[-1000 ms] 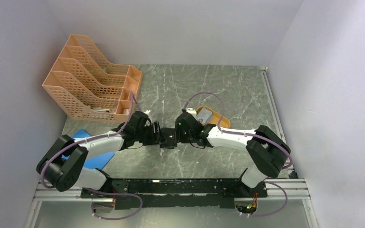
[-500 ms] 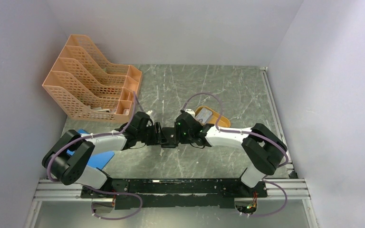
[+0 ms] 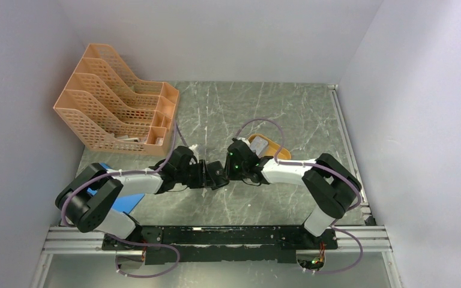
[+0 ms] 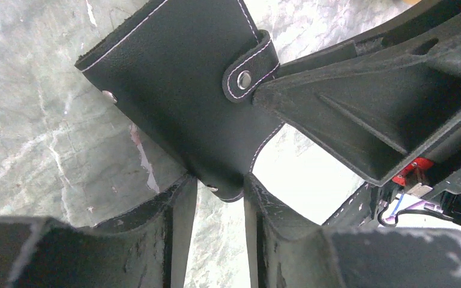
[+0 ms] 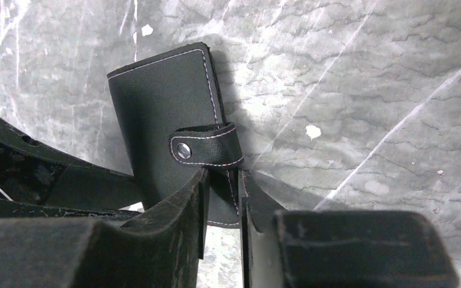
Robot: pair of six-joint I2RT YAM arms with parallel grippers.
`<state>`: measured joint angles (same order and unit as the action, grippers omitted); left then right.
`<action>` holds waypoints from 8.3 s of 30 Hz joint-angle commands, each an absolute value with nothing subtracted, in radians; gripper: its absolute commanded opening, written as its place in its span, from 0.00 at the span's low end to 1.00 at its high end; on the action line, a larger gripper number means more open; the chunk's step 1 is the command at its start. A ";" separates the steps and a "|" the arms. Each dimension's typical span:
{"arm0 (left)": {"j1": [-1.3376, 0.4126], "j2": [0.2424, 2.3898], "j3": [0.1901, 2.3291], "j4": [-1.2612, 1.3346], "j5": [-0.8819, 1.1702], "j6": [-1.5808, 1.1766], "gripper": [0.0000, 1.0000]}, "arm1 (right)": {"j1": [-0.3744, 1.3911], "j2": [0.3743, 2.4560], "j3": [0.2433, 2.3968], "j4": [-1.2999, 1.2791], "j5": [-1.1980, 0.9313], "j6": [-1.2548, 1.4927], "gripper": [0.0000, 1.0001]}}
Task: Put the credit cards into the card holder
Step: Open the card holder at the center of the board.
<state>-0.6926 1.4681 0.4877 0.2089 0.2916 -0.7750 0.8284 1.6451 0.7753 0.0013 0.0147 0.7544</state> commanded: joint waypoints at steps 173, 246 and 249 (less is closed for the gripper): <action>-0.712 1.283 0.554 -0.106 0.002 -0.709 0.71 | 1.011 1.315 0.564 -0.123 0.336 0.834 0.40; -0.770 1.382 0.615 0.213 0.283 -0.732 0.82 | 0.953 1.165 0.571 0.023 0.099 0.567 0.00; -0.770 1.396 0.635 0.200 0.271 -0.733 0.82 | 0.954 1.145 0.563 0.034 0.091 0.554 0.00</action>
